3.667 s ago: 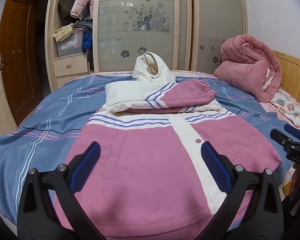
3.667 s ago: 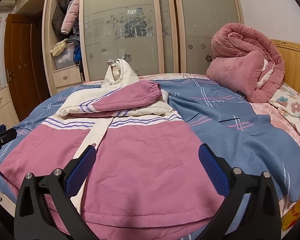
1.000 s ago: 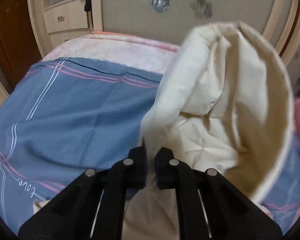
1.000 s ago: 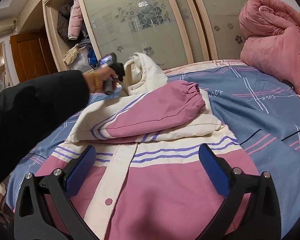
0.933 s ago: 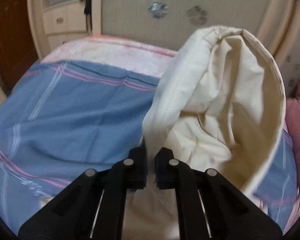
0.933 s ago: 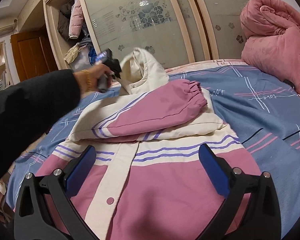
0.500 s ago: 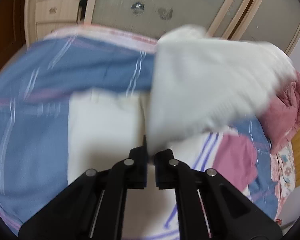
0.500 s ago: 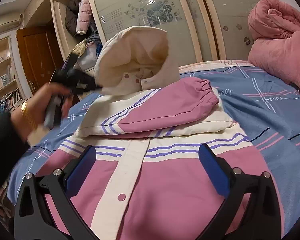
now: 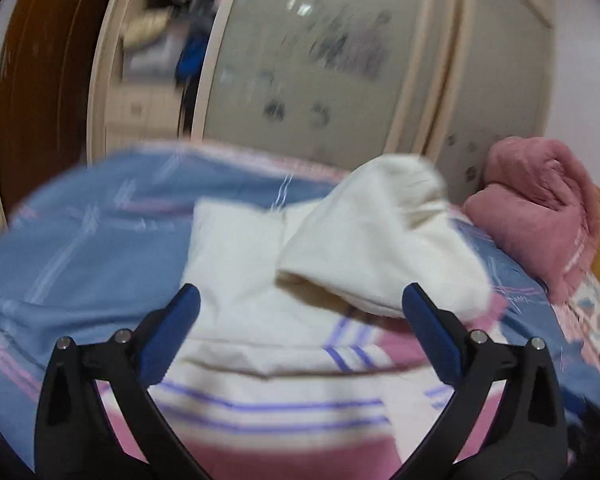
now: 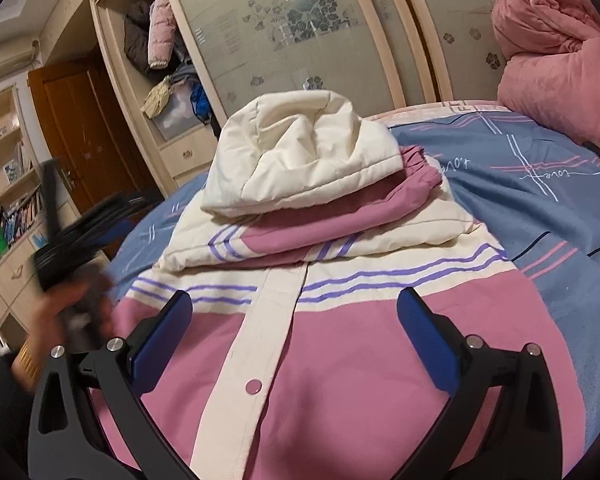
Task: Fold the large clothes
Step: 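Fold the hood down over the folded sleeves and open the left gripper, then grasp the edge of the folded hood with the right gripper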
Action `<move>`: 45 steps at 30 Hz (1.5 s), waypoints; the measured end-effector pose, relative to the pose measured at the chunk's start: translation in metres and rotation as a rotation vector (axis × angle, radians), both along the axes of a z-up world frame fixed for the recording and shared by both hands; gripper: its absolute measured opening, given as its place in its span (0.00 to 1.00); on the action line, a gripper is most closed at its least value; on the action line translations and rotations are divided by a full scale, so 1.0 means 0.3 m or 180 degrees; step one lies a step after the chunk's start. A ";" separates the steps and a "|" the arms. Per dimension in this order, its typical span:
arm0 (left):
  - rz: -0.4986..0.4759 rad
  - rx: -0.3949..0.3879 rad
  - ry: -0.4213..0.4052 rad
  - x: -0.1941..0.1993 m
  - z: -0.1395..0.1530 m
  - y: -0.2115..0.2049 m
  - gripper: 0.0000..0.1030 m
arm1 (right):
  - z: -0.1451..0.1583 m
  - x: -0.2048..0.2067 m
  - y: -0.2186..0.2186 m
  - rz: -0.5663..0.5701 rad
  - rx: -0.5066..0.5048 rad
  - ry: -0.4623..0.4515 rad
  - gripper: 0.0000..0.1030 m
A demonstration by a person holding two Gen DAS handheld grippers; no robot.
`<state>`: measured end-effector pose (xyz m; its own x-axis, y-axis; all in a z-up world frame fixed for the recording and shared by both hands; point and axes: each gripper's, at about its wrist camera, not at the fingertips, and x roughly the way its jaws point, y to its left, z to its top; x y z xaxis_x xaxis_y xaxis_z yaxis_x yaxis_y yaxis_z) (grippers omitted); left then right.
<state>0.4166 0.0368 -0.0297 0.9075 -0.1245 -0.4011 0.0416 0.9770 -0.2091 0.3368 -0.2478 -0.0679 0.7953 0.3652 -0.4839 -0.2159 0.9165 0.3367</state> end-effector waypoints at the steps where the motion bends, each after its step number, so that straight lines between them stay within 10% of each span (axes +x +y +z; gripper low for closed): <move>1: 0.0030 0.0134 -0.0121 -0.077 0.024 -0.031 0.98 | 0.002 -0.001 -0.010 -0.0021 0.0033 -0.0019 0.99; 5: 0.0062 0.0687 -0.0070 -0.246 0.033 -0.130 0.98 | 0.013 0.001 -0.063 -0.0152 0.0209 -0.0067 0.99; 12: -0.0309 0.0715 0.0202 -0.367 -0.090 -0.185 0.98 | 0.026 -0.042 -0.104 -0.0313 0.0221 -0.0130 0.99; 18: -0.0279 0.0543 0.0409 -0.395 -0.118 -0.098 0.98 | 0.014 -0.081 -0.119 -0.0266 0.0379 -0.0065 0.99; 30: -0.0237 0.0189 0.0509 -0.433 -0.102 0.008 0.98 | -0.082 0.025 -0.199 -0.0150 0.2194 0.0357 0.91; 45: -0.0277 0.0105 0.0475 -0.399 -0.071 0.053 0.98 | -0.161 0.483 -0.125 -0.0481 0.2295 0.0833 0.59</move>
